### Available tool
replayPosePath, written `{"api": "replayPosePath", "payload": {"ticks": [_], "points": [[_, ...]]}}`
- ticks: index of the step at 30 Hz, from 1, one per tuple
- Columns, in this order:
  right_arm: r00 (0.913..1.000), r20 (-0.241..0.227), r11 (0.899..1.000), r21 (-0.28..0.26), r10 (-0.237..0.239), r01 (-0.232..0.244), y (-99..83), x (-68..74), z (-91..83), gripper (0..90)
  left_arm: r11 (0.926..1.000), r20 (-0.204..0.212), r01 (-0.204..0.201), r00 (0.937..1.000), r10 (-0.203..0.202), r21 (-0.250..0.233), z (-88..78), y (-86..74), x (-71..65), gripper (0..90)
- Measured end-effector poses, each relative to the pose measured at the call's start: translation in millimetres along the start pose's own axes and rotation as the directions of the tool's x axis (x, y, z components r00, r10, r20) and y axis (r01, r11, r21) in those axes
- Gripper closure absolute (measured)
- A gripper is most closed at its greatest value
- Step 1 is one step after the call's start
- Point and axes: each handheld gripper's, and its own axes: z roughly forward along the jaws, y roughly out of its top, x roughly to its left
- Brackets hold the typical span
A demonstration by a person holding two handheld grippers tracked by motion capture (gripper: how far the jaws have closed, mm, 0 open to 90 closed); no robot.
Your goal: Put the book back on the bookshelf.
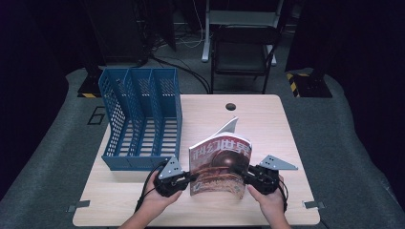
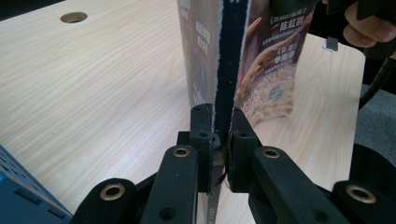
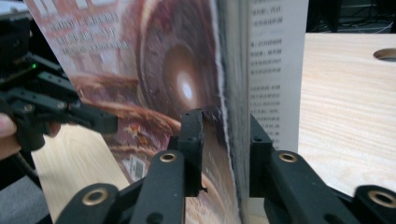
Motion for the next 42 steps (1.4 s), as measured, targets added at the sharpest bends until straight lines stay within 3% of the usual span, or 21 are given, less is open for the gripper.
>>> {"api": "replayPosePath", "payload": {"ticks": [5,9,11,14,16,21,26,31,35,42], "points": [[0.9999,-0.006,0.997,0.081,-0.014,0.014,-8.6,-2.3,3.4,69.9,0.9998,-0.003,-0.018,0.9998,0.018,0.001,-1.6,-1.1,-3.4,84.0],[0.9999,-0.015,0.99,0.141,0.004,-0.002,-15.5,-8.1,7.9,66.7,0.9995,0.001,-0.031,0.9995,0.031,0.0,-2.2,-1.8,-4.2,84.0],[0.999,-0.026,0.982,0.184,0.037,-0.031,-19.9,-13.0,11.6,66.3,0.9995,-0.001,-0.031,0.9995,0.031,-0.002,-2.1,-2.1,-4.2,84.0],[0.9987,-0.025,0.967,0.252,0.044,-0.036,-28.6,-18.5,17.2,66.8,0.9995,-0.001,-0.03,0.9995,0.03,-0.001,-2.1,-2.1,-3.9,84.0],[0.9987,-0.026,0.962,0.271,0.044,-0.035,-31.3,-19.5,19.7,67.7,0.9995,-0.004,-0.032,0.9995,0.032,-0.001,-1.9,-2.0,-3.6,84.0],[0.9993,-0.02,0.961,0.275,0.032,-0.026,-30.7,-17.5,21.7,77.7,0.9994,-0.008,-0.034,0.9994,0.034,0.005,-2.7,-1.6,-4.7,83.9],[0.9998,0.0,0.961,0.274,-0.02,0.019,-28.6,-9.6,22.6,85.1,0.9987,-0.001,-0.048,0.9988,0.048,0.015,-3.8,0.7,-7.4,83.8],[0.9989,0.029,0.965,0.262,-0.038,0.029,-27.5,-6.6,23.8,86.2,0.9961,-0.002,-0.085,0.9964,0.085,0.024,-5.2,4.7,-14.7,83.7],[0.9982,0.047,0.974,0.227,-0.037,0.025,-25.1,-5.5,26.4,86.4,0.9941,-0.022,-0.107,0.9939,0.108,0.015,-7.2,6.9,-17.1,83.8],[0.9952,0.077,0.982,0.184,-0.06,0.045,-21.7,-0.4,31.1,86.5,0.9954,-0.038,-0.096,0.9947,0.096,0.012,-8.6,5.6,-10.3,83.0]]}}
